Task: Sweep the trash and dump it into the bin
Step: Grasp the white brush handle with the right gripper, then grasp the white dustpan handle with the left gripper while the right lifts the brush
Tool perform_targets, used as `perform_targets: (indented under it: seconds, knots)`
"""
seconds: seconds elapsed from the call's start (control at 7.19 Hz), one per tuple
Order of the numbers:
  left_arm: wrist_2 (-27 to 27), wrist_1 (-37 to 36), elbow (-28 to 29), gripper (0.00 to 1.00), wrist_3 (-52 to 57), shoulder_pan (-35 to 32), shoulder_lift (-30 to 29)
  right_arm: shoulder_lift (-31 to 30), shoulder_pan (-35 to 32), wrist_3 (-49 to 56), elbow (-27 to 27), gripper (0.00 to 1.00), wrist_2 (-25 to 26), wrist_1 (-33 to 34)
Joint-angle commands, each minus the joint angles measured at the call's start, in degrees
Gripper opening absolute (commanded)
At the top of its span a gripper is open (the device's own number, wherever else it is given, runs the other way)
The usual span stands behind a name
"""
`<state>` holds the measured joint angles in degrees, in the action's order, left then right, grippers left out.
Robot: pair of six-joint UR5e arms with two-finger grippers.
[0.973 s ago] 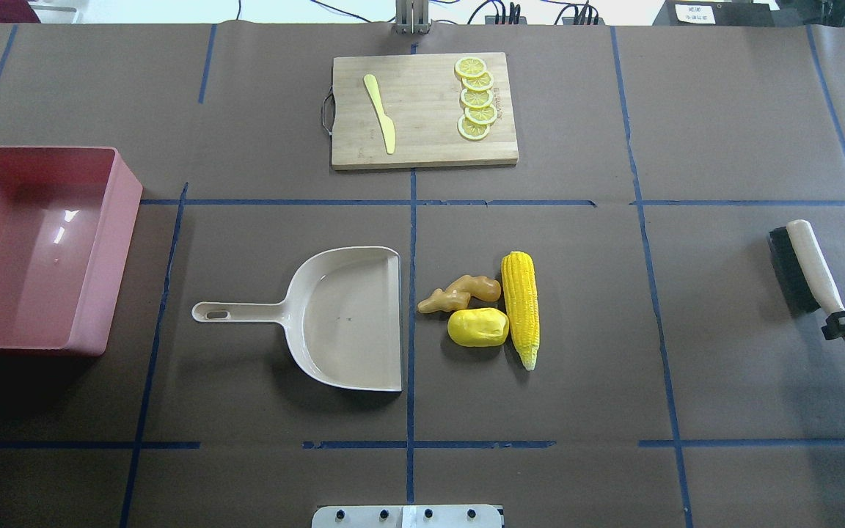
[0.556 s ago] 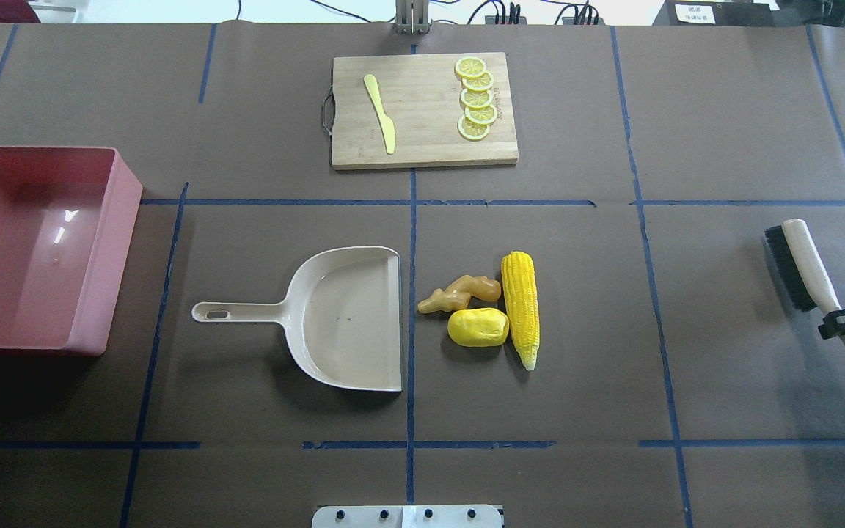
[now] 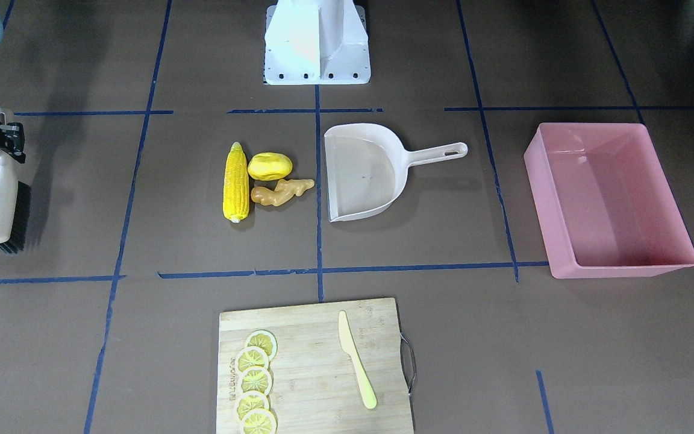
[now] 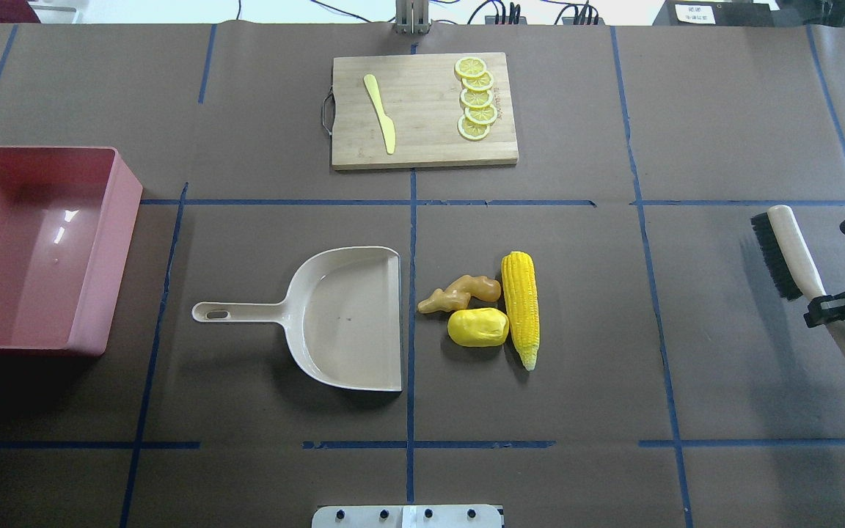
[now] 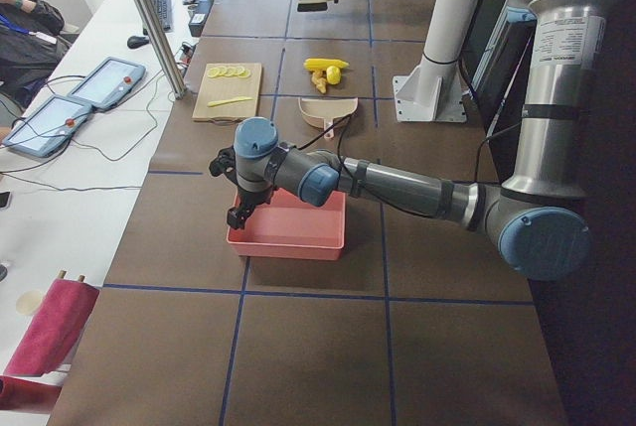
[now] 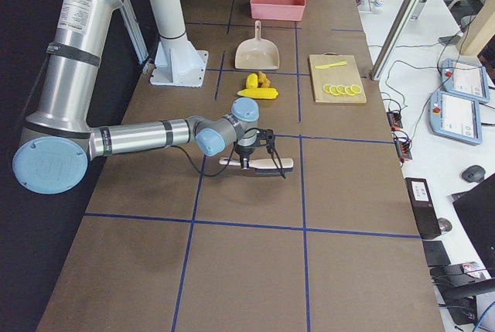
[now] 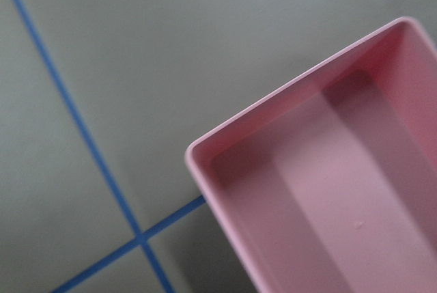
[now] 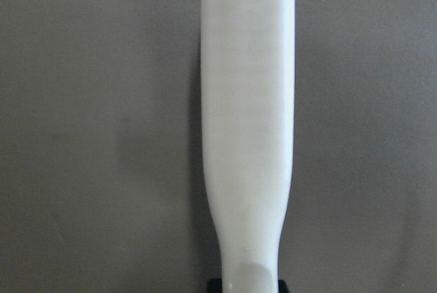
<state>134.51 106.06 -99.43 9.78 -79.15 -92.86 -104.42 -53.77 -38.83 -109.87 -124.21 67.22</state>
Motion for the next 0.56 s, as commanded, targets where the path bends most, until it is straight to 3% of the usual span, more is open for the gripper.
perform_targets:
  seconds: [0.0, 0.42]
  knots:
    - [-0.13, 0.99, -4.6, 1.0, 0.06, 5.81, -0.83, 1.76, 1.29, -0.45, -1.75, 0.0, 0.54, 3.98]
    - [-0.91, 0.56, -11.04, 1.0, -0.73, 16.73, -7.49, 1.68, 1.82, -0.89, -1.75, 0.0, 0.54, 3.89]
